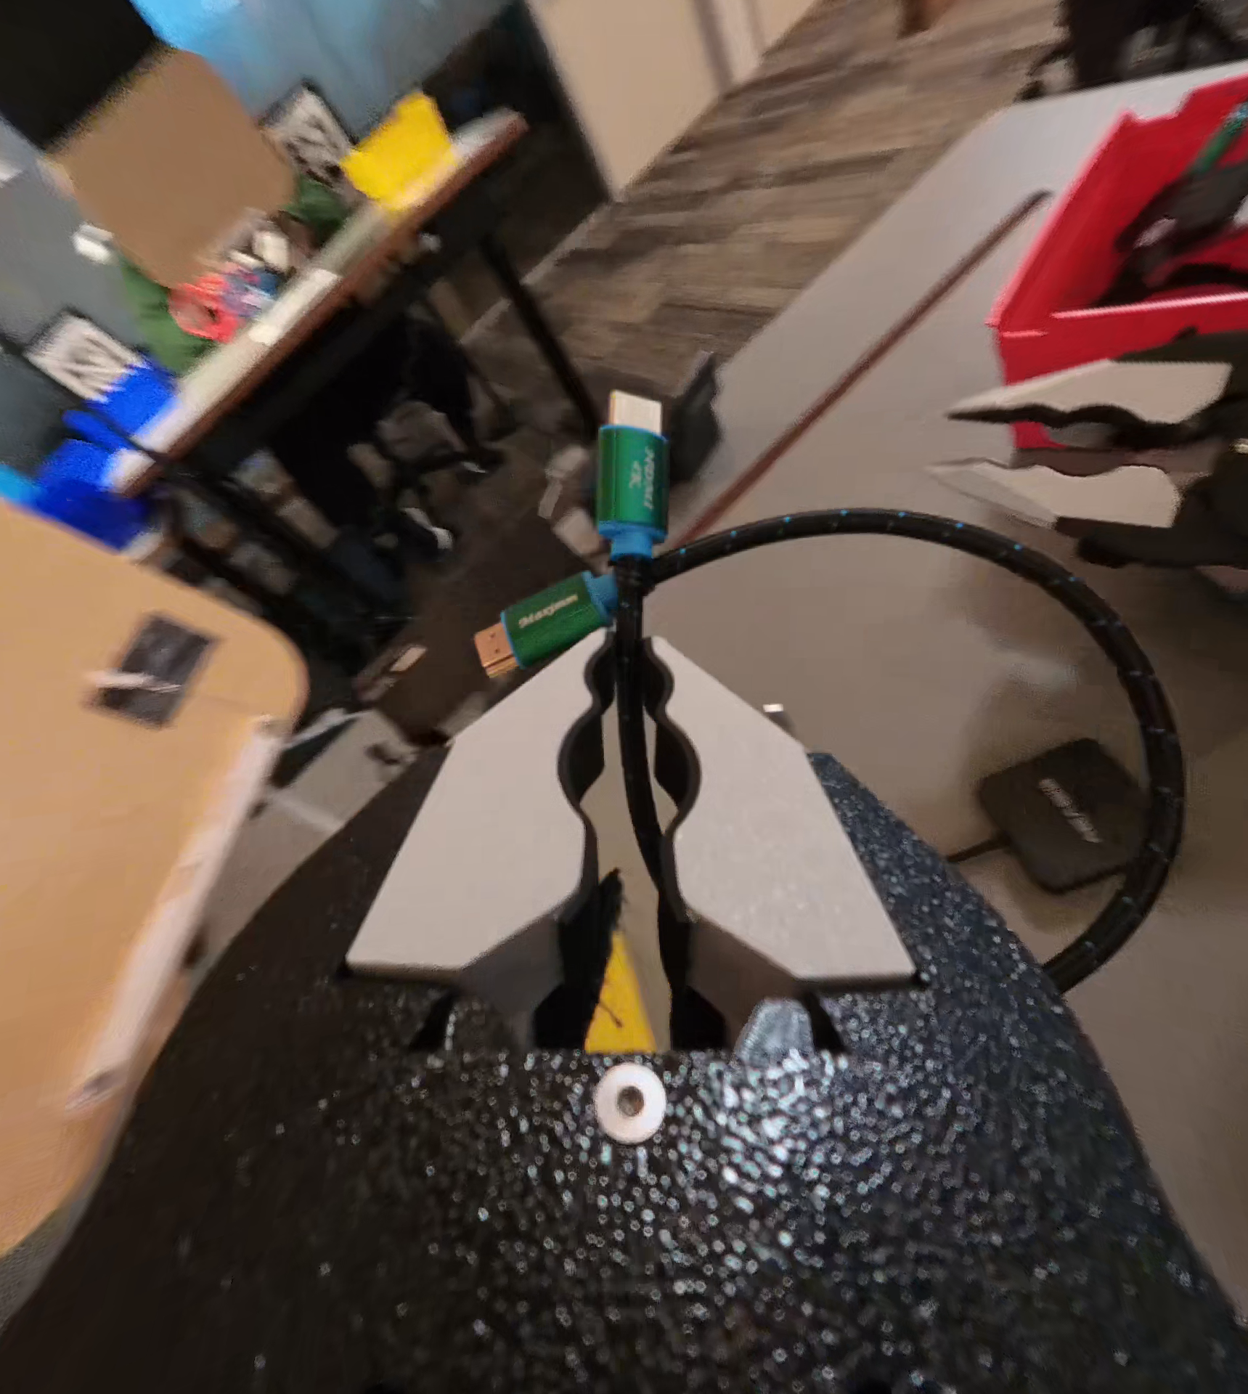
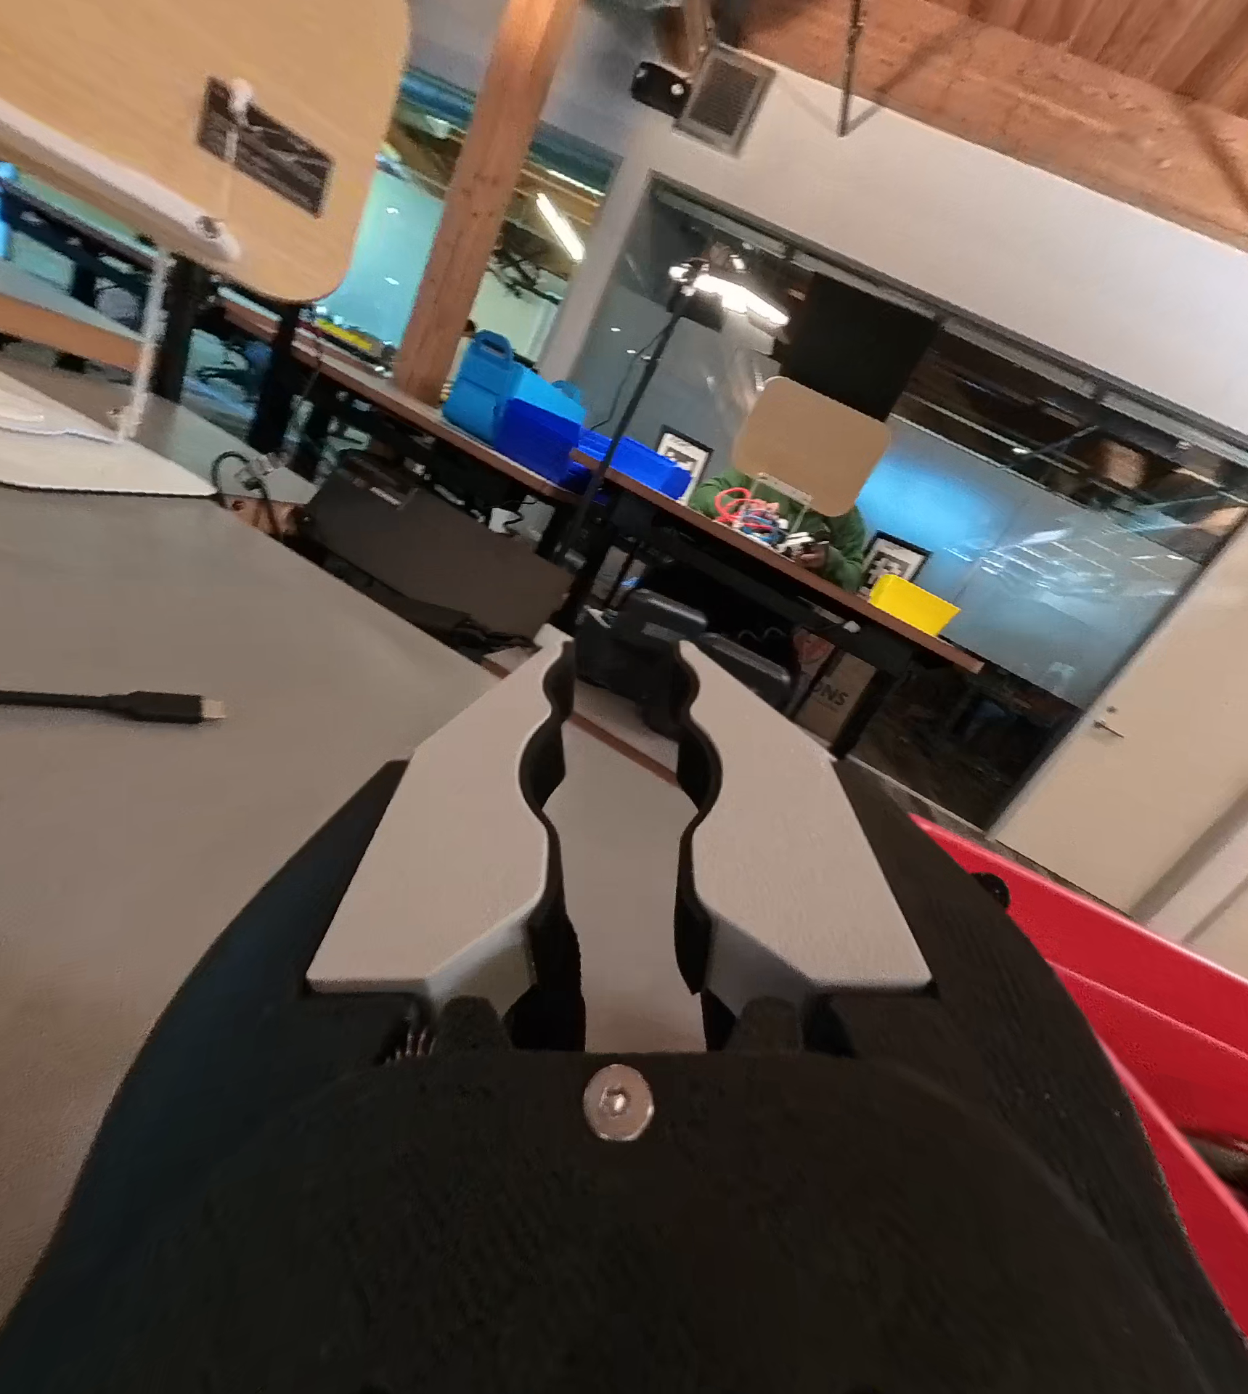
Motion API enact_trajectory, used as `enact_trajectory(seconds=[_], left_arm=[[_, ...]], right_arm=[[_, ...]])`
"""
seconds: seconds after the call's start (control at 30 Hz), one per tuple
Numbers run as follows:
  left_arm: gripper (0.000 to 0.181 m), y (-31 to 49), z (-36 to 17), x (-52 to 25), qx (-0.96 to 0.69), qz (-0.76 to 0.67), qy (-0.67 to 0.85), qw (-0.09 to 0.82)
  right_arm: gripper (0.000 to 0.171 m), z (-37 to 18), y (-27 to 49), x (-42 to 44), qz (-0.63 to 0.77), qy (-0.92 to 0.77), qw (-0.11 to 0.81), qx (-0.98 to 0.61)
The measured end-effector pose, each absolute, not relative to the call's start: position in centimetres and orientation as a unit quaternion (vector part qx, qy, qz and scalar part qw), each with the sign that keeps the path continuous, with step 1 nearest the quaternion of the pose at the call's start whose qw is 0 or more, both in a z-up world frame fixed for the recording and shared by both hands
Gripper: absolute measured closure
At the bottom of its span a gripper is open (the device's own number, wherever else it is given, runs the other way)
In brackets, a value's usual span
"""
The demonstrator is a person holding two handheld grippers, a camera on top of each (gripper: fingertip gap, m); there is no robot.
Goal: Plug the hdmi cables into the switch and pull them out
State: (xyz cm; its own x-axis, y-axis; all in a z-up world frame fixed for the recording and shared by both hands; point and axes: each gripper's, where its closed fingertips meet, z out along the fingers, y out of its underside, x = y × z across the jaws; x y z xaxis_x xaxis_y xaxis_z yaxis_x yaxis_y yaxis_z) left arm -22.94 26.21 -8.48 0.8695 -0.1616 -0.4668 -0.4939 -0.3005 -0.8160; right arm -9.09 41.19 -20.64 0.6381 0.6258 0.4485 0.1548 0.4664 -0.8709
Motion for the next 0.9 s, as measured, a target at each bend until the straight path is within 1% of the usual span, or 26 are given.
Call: enact_trajectory(seconds=[0.07, 0.27, 0.37, 0.47, 0.6, 0.7, 0.73, 0.77, 0.83, 0.9], left_arm=[[0.178, 29.7, -11.8, -21.4, -0.815, 0.104, 0.216, 0.528], [0.178, 39.3, -21.6, -19.7, -0.876, 0.032, 0.2, 0.438], [0.178, 42.3, -25.9, -18.3, -0.898, -0.001, 0.188, 0.397], [0.178, 44.1, -28.6, -16.8, -0.908, -0.013, 0.188, 0.374], [0.164, 45.3, -30.3, -15.3, -0.906, -0.013, 0.194, 0.377], [0.153, 45.4, -29.6, -15.0, -0.893, -0.008, 0.188, 0.409], [0.137, 45.0, -29.1, -14.9, -0.888, -0.01, 0.192, 0.418], [0.126, 44.5, -28.4, -15.1, -0.882, -0.007, 0.194, 0.43], [0.111, 43.1, -26.4, -16.0, -0.855, 0.015, 0.195, 0.481], [0.11, 41.1, -23.8, -17.1, -0.804, 0.05, 0.19, 0.562]], right_arm=[[0.148, -20.1, 41.9, -8.1, 0.141, -0.374, 0.771, -0.497], [0.146, -19.5, 44.2, -5.5, 0.084, -0.314, 0.787, -0.524], [0.146, -19.5, 44.4, -5.1, 0.082, -0.31, 0.788, -0.525], [0.147, -19.7, 44.9, -4.8, 0.089, -0.307, 0.785, -0.53], [0.149, -19.9, 45.4, -4.7, 0.102, -0.301, 0.78, -0.539], [0.149, -20.0, 45.1, -5.1, 0.102, -0.313, 0.78, -0.533], [0.149, -20.0, 44.9, -5.2, 0.102, -0.318, 0.78, -0.53], [0.149, -20.0, 44.8, -5.4, 0.102, -0.321, 0.779, -0.528], [0.148, -20.1, 44.8, -5.5, 0.102, -0.326, 0.778, -0.527], [0.148, -20.1, 44.8, -5.7, 0.104, -0.328, 0.777, -0.527]])
